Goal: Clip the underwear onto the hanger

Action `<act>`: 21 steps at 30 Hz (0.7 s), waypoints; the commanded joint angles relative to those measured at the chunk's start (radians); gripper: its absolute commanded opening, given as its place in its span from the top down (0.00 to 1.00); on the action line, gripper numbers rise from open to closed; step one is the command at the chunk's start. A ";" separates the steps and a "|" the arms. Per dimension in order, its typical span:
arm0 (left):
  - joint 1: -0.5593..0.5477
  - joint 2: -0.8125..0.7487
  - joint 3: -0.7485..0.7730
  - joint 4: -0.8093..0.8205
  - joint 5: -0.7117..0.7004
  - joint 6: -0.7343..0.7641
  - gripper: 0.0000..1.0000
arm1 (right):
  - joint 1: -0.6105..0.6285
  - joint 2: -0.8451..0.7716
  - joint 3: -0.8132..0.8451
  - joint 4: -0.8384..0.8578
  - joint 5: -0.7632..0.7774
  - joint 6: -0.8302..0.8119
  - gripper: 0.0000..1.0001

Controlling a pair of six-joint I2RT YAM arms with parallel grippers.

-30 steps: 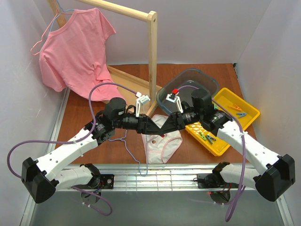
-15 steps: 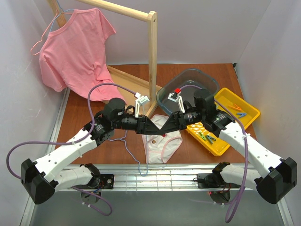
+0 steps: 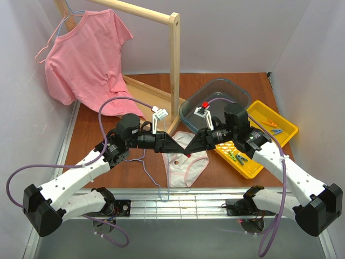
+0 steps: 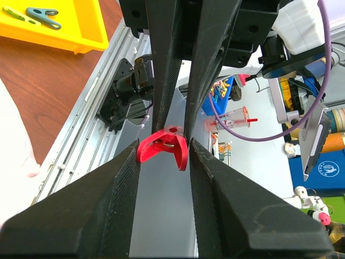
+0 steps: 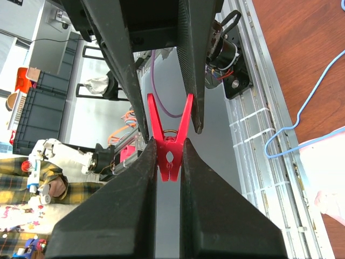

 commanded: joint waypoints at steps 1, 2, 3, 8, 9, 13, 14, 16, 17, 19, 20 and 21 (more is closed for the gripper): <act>0.005 -0.019 -0.008 0.074 0.040 -0.036 0.69 | -0.005 -0.017 -0.013 -0.020 0.004 -0.022 0.99; 0.005 -0.016 -0.006 0.079 0.042 -0.037 0.70 | -0.005 -0.020 -0.013 -0.022 0.004 -0.022 0.99; 0.005 -0.016 -0.008 0.085 0.042 -0.039 0.70 | -0.007 -0.020 -0.011 -0.020 0.001 -0.022 0.99; 0.005 -0.024 -0.014 0.097 0.031 -0.047 0.76 | -0.007 -0.019 -0.013 -0.028 -0.002 -0.033 0.99; 0.005 -0.024 -0.012 0.099 0.029 -0.047 0.78 | -0.005 -0.019 -0.013 -0.034 -0.002 -0.037 0.99; 0.005 -0.016 -0.011 0.099 0.034 -0.047 0.85 | -0.005 -0.023 -0.017 -0.038 0.003 -0.042 0.99; 0.005 -0.015 -0.009 0.099 0.034 -0.047 0.87 | -0.005 -0.020 -0.016 -0.038 0.003 -0.043 0.99; 0.005 -0.010 -0.006 0.100 0.039 -0.047 0.89 | -0.005 -0.017 -0.016 -0.037 0.004 -0.045 0.99; 0.005 -0.009 -0.006 0.100 0.039 -0.047 0.90 | -0.007 -0.013 -0.014 -0.038 0.006 -0.045 0.99; 0.005 -0.005 -0.008 0.102 0.042 -0.047 0.93 | -0.007 -0.006 -0.010 -0.038 0.006 -0.047 0.94; 0.005 -0.004 -0.008 0.103 0.043 -0.047 0.94 | -0.007 0.000 -0.005 -0.038 0.006 -0.048 0.90; 0.005 -0.002 -0.008 0.102 0.042 -0.047 0.97 | -0.005 0.001 -0.004 -0.038 0.007 -0.050 0.85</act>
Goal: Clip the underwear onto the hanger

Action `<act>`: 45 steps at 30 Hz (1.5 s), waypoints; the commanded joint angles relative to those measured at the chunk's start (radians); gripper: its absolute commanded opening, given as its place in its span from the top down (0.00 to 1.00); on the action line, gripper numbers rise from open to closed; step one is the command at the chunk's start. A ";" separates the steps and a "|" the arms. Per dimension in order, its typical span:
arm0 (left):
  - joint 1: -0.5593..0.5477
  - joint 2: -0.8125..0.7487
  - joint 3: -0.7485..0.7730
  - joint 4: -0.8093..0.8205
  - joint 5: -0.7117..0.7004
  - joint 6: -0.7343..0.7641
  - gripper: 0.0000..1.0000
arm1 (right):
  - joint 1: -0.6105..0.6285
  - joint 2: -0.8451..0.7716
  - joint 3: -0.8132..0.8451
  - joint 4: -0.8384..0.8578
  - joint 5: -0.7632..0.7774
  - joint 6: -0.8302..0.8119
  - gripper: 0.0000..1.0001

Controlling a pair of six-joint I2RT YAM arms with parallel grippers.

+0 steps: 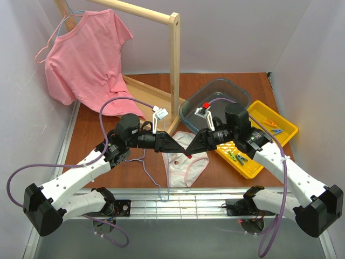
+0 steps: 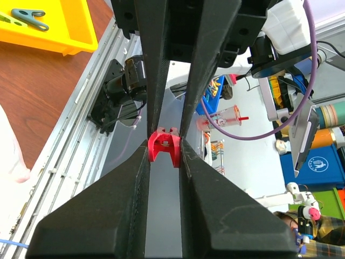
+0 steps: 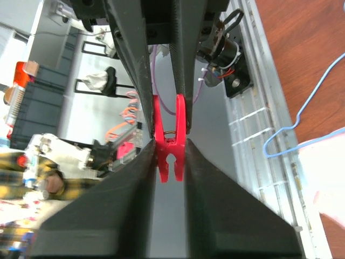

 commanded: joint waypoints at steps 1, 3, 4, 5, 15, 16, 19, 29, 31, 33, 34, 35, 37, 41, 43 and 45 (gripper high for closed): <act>0.002 -0.006 0.006 0.034 0.009 -0.001 0.98 | -0.006 0.017 0.000 -0.022 0.025 -0.019 0.74; 0.002 -0.002 0.009 0.015 -0.012 0.001 1.00 | -0.004 0.021 0.003 -0.022 0.033 -0.019 0.55; 0.002 0.001 0.014 -0.004 -0.024 0.005 1.00 | -0.004 0.023 0.003 -0.022 0.038 -0.019 0.48; 0.002 0.008 0.020 -0.033 -0.034 0.008 1.00 | -0.004 0.022 0.004 -0.023 0.050 -0.019 0.46; 0.012 -0.009 0.005 -0.222 -0.276 0.010 1.00 | -0.059 -0.037 0.089 -0.132 0.255 -0.097 0.42; 0.014 -0.020 -0.001 -0.240 -0.310 0.001 1.00 | -0.070 -0.047 0.099 -0.152 0.283 -0.116 0.42; 0.018 -0.064 -0.018 -0.356 -0.468 -0.045 1.00 | -0.072 -0.066 0.129 -0.244 0.406 -0.180 0.42; 0.018 -0.187 -0.201 -0.489 -0.715 -0.151 1.00 | 0.028 -0.112 -0.020 -0.293 0.653 -0.194 0.56; 0.017 -0.227 -0.239 -0.518 -0.761 -0.162 1.00 | 0.112 -0.094 -0.037 -0.270 0.717 -0.160 0.60; 0.015 -0.259 -0.261 -0.541 -0.813 -0.165 1.00 | 0.208 -0.074 -0.057 -0.249 0.769 -0.121 0.62; 0.015 -0.268 -0.280 -0.548 -0.813 -0.171 1.00 | 0.238 -0.069 -0.063 -0.223 0.823 -0.102 0.62; 0.015 -0.287 -0.290 -0.545 -0.813 -0.174 1.00 | 0.259 -0.063 -0.081 -0.206 0.841 -0.088 0.62; 0.015 -0.290 -0.308 -0.515 -0.833 -0.182 1.00 | 0.313 -0.051 -0.098 -0.180 0.901 -0.042 0.62; 0.008 -0.282 -0.360 -0.415 -0.787 -0.186 1.00 | 0.373 -0.022 -0.147 -0.103 0.950 0.010 0.62; -0.001 -0.267 -0.394 -0.372 -0.778 -0.194 1.00 | 0.411 0.018 -0.161 -0.088 0.975 0.022 0.62; -0.009 -0.270 -0.432 -0.338 -0.772 -0.209 1.00 | 0.437 0.067 -0.164 -0.072 0.992 0.041 0.63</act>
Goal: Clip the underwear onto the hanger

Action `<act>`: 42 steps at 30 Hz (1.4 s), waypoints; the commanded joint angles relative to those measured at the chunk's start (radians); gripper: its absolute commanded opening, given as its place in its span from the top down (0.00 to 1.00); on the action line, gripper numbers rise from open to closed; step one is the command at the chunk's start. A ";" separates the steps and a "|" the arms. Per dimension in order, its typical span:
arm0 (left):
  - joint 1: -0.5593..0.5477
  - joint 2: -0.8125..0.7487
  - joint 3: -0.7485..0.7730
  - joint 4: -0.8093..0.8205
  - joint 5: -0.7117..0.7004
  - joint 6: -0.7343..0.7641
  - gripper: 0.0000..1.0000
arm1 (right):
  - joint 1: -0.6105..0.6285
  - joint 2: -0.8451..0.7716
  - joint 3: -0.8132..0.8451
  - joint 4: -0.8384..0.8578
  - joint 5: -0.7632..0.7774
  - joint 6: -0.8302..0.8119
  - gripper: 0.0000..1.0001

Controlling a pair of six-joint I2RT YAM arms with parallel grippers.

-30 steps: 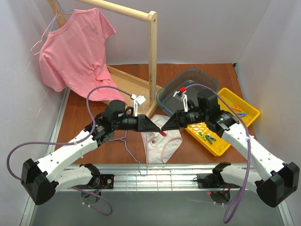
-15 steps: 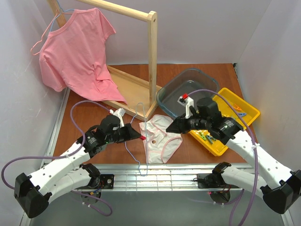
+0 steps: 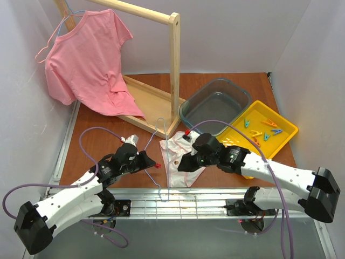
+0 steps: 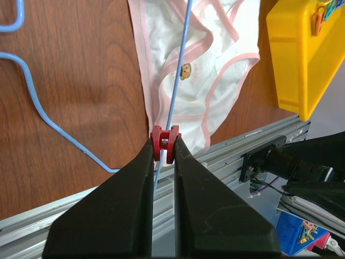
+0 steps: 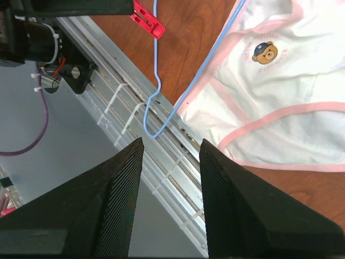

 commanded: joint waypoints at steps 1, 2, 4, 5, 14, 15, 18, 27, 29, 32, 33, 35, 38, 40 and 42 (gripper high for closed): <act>-0.022 -0.003 -0.058 0.106 0.009 -0.033 1.00 | 0.064 0.064 -0.017 0.084 0.101 0.056 0.64; -0.025 -0.008 -0.069 0.124 0.012 -0.042 1.00 | 0.074 0.076 -0.018 0.084 0.116 0.068 0.66; -0.033 -0.008 -0.092 0.147 0.008 -0.056 1.00 | 0.086 0.102 -0.030 0.088 0.158 0.081 0.69; -0.036 -0.005 -0.096 0.155 0.006 -0.059 1.00 | 0.088 0.108 -0.035 0.089 0.167 0.085 0.71; -0.166 0.091 -0.112 0.244 -0.113 -0.123 1.00 | 0.088 0.226 -0.067 0.133 0.189 0.093 0.95; -0.169 0.084 -0.116 0.246 -0.120 -0.128 1.00 | 0.086 0.242 -0.072 0.143 0.189 0.093 0.98; -0.171 0.055 -0.130 0.239 -0.143 -0.134 1.00 | 0.086 0.265 -0.072 0.163 0.153 0.093 0.99; -0.200 0.103 -0.148 0.239 -0.136 -0.168 1.00 | 0.092 0.303 -0.070 0.206 0.115 0.102 0.99; -0.212 0.136 -0.147 0.239 -0.138 -0.177 1.00 | 0.098 0.326 -0.057 0.209 0.107 0.099 0.99; -0.235 0.161 -0.147 0.253 -0.136 -0.183 1.00 | 0.109 0.363 -0.043 0.226 0.091 0.097 0.99; -0.237 0.164 -0.147 0.255 -0.138 -0.183 1.00 | 0.114 0.374 -0.038 0.227 0.087 0.097 0.99; -0.243 0.169 -0.154 0.255 -0.136 -0.189 1.00 | 0.124 0.404 -0.031 0.235 0.077 0.097 0.99; -0.251 0.158 -0.173 0.258 -0.133 -0.211 1.00 | 0.138 0.436 -0.024 0.242 0.071 0.097 0.99; -0.255 0.149 -0.190 0.261 -0.132 -0.221 1.00 | 0.143 0.444 -0.023 0.246 0.072 0.104 0.99; -0.263 0.137 -0.197 0.267 -0.129 -0.231 1.00 | 0.146 0.453 -0.026 0.244 0.074 0.107 0.99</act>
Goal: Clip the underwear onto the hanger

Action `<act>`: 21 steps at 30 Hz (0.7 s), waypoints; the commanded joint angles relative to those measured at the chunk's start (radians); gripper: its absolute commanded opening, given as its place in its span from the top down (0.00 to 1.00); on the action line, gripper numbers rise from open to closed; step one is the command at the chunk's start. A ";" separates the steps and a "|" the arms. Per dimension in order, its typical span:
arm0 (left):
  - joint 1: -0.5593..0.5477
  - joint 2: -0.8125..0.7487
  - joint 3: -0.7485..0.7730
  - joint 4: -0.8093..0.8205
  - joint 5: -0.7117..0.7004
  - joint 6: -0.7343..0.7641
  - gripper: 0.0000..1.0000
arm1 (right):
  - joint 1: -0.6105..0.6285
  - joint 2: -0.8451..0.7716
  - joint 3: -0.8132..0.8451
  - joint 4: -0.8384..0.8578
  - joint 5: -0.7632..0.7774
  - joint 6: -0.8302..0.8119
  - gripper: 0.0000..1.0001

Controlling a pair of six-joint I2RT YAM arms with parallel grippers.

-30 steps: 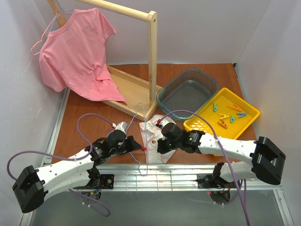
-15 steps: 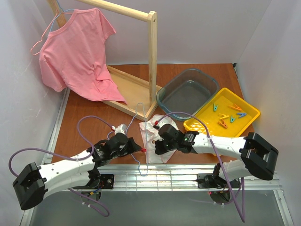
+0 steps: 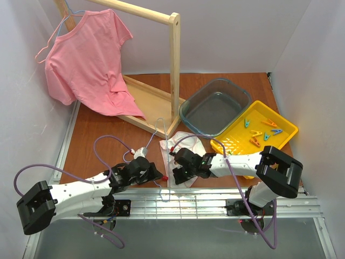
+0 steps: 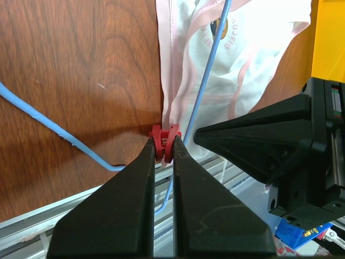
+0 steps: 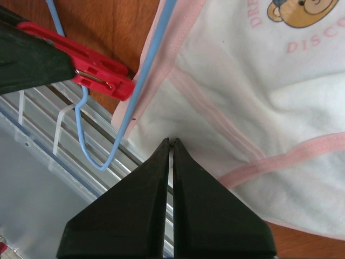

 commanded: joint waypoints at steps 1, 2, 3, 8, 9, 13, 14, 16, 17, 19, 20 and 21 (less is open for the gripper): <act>-0.017 -0.023 -0.024 0.004 -0.019 -0.025 1.00 | 0.008 0.011 0.034 0.030 -0.005 0.011 0.99; -0.024 -0.022 -0.032 0.003 -0.020 -0.027 1.00 | 0.010 0.014 0.029 0.030 -0.005 0.013 0.99; -0.027 -0.022 -0.037 0.006 -0.019 -0.041 1.00 | 0.011 0.014 0.029 0.032 -0.004 0.014 0.99; -0.046 -0.031 -0.055 0.058 -0.014 -0.042 1.00 | 0.016 0.013 0.026 0.030 -0.001 0.022 0.99; -0.049 -0.036 -0.057 0.058 -0.016 -0.042 1.00 | 0.014 0.013 0.024 0.030 -0.001 0.024 0.99; -0.052 -0.075 -0.086 0.055 -0.017 -0.073 1.00 | 0.019 0.005 0.017 0.030 0.002 0.028 0.99; -0.052 -0.091 -0.101 0.050 -0.019 -0.081 1.00 | 0.020 0.002 0.018 0.030 0.004 0.031 0.99; -0.053 -0.131 -0.118 0.043 -0.022 -0.100 1.00 | 0.019 -0.002 0.018 0.029 0.007 0.031 0.99; -0.053 -0.146 -0.124 0.044 -0.024 -0.104 1.00 | 0.020 -0.002 0.018 0.029 0.007 0.031 0.99; -0.053 -0.166 -0.138 0.047 -0.024 -0.111 1.00 | 0.020 -0.002 0.021 0.027 0.008 0.028 0.99; -0.055 -0.167 -0.141 0.052 -0.024 -0.116 1.00 | 0.022 -0.002 0.021 0.026 0.007 0.028 0.99; -0.053 -0.169 -0.142 0.058 -0.024 -0.116 1.00 | 0.022 -0.001 0.023 0.024 0.007 0.027 0.99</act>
